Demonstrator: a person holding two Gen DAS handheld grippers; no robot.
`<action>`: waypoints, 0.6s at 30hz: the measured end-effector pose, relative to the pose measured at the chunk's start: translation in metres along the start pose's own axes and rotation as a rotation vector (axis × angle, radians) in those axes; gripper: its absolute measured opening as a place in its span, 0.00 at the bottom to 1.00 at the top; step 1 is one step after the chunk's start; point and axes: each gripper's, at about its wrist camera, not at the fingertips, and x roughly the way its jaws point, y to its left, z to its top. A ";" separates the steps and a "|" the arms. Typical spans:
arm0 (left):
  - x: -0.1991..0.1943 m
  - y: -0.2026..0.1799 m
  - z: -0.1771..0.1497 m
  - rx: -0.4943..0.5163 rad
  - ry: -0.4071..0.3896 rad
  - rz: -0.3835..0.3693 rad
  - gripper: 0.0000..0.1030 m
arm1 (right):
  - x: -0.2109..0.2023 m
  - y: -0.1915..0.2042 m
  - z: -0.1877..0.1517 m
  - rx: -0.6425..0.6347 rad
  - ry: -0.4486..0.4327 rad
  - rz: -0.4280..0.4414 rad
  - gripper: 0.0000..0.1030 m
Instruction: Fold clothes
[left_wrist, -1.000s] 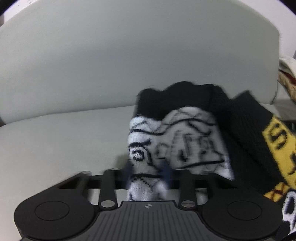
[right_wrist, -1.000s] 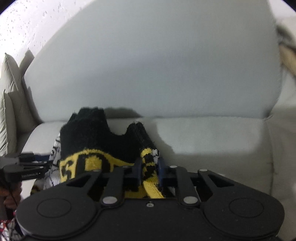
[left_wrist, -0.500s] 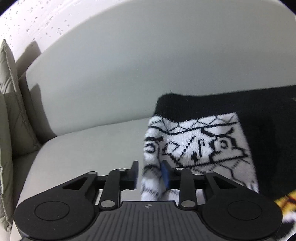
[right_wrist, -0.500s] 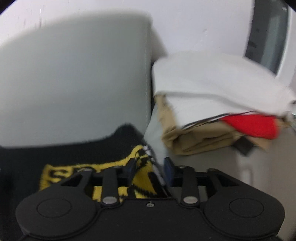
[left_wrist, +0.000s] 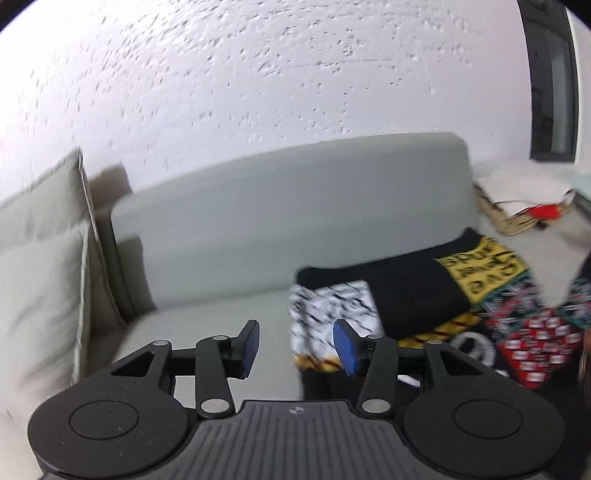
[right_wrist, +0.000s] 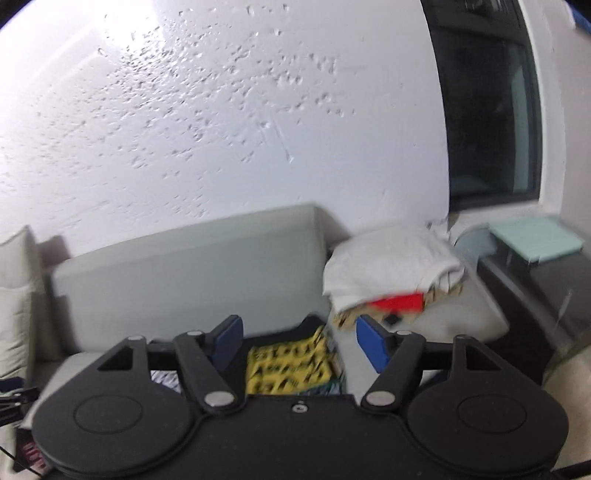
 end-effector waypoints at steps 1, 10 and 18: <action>-0.001 -0.004 -0.007 -0.008 0.022 -0.012 0.45 | 0.001 0.002 -0.005 0.012 0.027 0.017 0.66; 0.062 -0.098 -0.092 -0.039 0.230 -0.114 0.44 | 0.157 -0.020 -0.076 0.006 0.444 -0.022 0.38; 0.063 -0.120 -0.117 -0.051 0.259 -0.158 0.45 | 0.207 0.012 -0.112 -0.353 0.707 -0.106 0.38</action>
